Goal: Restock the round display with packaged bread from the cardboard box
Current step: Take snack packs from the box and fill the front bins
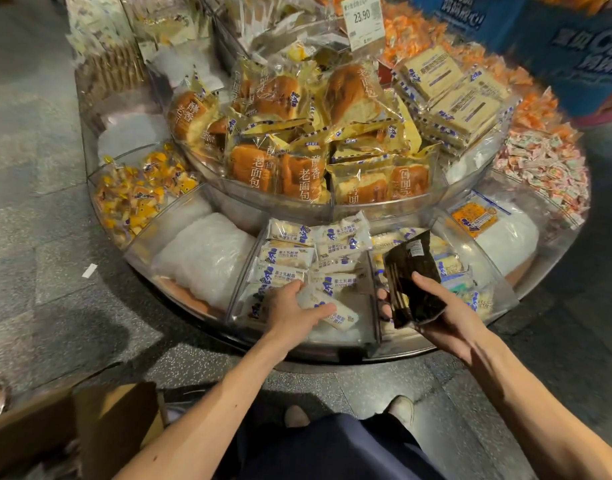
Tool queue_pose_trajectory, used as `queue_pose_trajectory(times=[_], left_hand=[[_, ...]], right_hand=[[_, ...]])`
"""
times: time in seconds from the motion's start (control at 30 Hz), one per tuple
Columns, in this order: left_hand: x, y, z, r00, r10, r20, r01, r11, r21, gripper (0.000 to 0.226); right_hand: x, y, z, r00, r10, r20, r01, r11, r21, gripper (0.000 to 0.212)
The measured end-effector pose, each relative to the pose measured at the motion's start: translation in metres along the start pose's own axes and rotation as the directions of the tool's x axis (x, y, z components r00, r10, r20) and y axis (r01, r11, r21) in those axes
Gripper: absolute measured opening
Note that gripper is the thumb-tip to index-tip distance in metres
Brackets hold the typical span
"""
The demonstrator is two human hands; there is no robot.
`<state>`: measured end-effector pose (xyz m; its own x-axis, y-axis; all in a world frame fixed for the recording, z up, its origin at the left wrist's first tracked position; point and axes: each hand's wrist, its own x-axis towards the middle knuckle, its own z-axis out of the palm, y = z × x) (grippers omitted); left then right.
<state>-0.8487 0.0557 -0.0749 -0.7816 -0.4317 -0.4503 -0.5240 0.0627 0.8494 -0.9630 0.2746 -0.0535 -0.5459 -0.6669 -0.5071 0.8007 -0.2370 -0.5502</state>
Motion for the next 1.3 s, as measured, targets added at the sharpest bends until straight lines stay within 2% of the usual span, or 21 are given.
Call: queue_pose_trajectory(times=[0.1, 0.13, 0.27, 0.3, 0.37, 0.43, 0.5, 0.63, 0.67, 0.7, 0.73, 0.77, 0.8, 0.83, 0.87, 0.9, 0.97, 1.03, 1.1, 1.2, 1.3], left_hand=[[0.005, -0.02, 0.017, 1.0, -0.008, -0.024, 0.011, 0.993, 0.12, 0.045], [0.003, -0.024, 0.021, 1.0, -0.002, -0.022, 0.006, 0.988, 0.152, 0.042], [-0.005, -0.034, 0.028, 0.991, 0.133, -0.018, -0.116, 0.918, 0.379, 0.04], [-0.006, -0.034, 0.026, 0.978, 0.211, -0.001, -0.186, 0.867, 0.463, 0.04], [-0.002, -0.033, 0.021, 0.936, 0.341, 0.084, -0.307, 0.679, 0.667, 0.036], [0.004, -0.034, 0.018, 0.909, 0.378, 0.177, -0.355, 0.477, 0.804, 0.037], [0.008, -0.033, 0.015, 0.905, 0.355, 0.235, -0.355, 0.325, 0.876, 0.042], [0.012, -0.03, 0.013, 0.887, 0.309, 0.342, -0.417, 0.221, 0.882, 0.045], [0.011, -0.028, 0.013, 0.882, 0.318, 0.348, -0.435, 0.266, 0.86, 0.048], [0.012, -0.025, 0.012, 0.878, 0.357, 0.318, -0.445, 0.37, 0.815, 0.053], [0.009, -0.015, 0.011, 0.909, 0.338, 0.244, -0.407, 0.597, 0.691, 0.058], [0.008, -0.002, 0.01, 0.944, 0.27, 0.189, -0.328, 0.822, 0.466, 0.062], [0.006, 0.012, 0.009, 0.963, 0.154, 0.223, -0.199, 0.961, 0.194, 0.068], [0.004, 0.026, 0.008, 0.95, 0.068, 0.303, -0.06, 0.998, -0.038, 0.078], [0.005, 0.036, 0.006, 0.93, 0.013, 0.366, 0.038, 0.991, -0.131, 0.084], [0.005, 0.045, 0.004, 0.92, 0.019, 0.391, 0.063, 0.979, -0.196, 0.083], [0.003, 0.058, -0.002, 0.944, 0.076, 0.32, 0.014, 0.963, -0.268, 0.066], [0.007, 0.057, -0.008, 0.975, 0.097, 0.2, -0.042, 0.964, -0.263, 0.063], [0.016, 0.048, -0.019, 0.982, 0.116, 0.146, -0.068, 0.951, -0.301, 0.055], [0.02, 0.046, -0.041, 0.978, 0.088, 0.189, 0.0, 0.906, -0.423, 0.082], [0.018, 0.058, -0.059, 0.966, 0.04, 0.257, 0.075, 0.904, -0.421, 0.068]], right_hand=[[-0.003, 0.0, -0.001, 1.0, 0.008, 0.015, -0.008, 1.0, -0.002, 0.094], [-0.004, 0.0, 0.0, 1.0, 0.003, 0.01, -0.003, 1.0, -0.016, 0.095], [-0.008, 0.004, 0.005, 1.0, -0.001, -0.025, 0.001, 1.0, 0.017, 0.103], [-0.008, 0.006, 0.006, 1.0, 0.008, -0.029, -0.008, 1.0, 0.029, 0.106], [-0.009, 0.006, 0.011, 0.999, 0.026, -0.034, -0.025, 0.999, 0.025, 0.106], [-0.008, 0.007, 0.017, 0.999, 0.039, -0.024, -0.04, 0.999, -0.01, 0.103], [-0.007, 0.009, 0.022, 0.999, 0.048, -0.014, -0.048, 0.998, -0.032, 0.1], [-0.004, 0.011, 0.027, 0.999, 0.007, -0.039, -0.011, 0.994, -0.107, 0.101], [-0.004, 0.012, 0.03, 0.999, -0.01, -0.053, 0.002, 0.989, -0.149, 0.099], [-0.002, 0.012, 0.031, 0.997, -0.034, -0.072, 0.018, 0.978, -0.207, 0.094], [-0.001, 0.011, 0.034, 0.993, -0.073, -0.096, 0.043, 0.958, -0.284, 0.082], [0.0, 0.011, 0.038, 0.987, -0.118, -0.112, 0.071, 0.931, -0.359, 0.067], [0.002, 0.011, 0.044, 0.981, -0.155, -0.118, 0.093, 0.903, -0.419, 0.057], [0.003, 0.012, 0.05, 0.977, -0.181, -0.116, 0.109, 0.882, -0.459, 0.052], [0.006, 0.014, 0.057, 0.976, -0.191, -0.1, 0.118, 0.861, -0.495, 0.049], [0.008, 0.015, 0.064, 0.975, -0.203, -0.086, 0.126, 0.835, -0.535, 0.044], [0.012, 0.015, 0.073, 0.965, -0.257, -0.044, 0.176, 0.769, -0.614, 0.037], [0.012, 0.015, 0.081, 0.949, -0.313, 0.028, 0.251, 0.703, -0.665, 0.042], [0.012, 0.015, 0.091, 0.934, -0.351, 0.067, 0.31, 0.702, -0.641, 0.052], [0.015, 0.012, 0.102, 0.916, -0.398, 0.042, 0.346, 0.735, -0.583, 0.053], [0.022, 0.005, 0.109, 0.923, -0.384, 0.0, 0.326, 0.784, -0.528, 0.042]])
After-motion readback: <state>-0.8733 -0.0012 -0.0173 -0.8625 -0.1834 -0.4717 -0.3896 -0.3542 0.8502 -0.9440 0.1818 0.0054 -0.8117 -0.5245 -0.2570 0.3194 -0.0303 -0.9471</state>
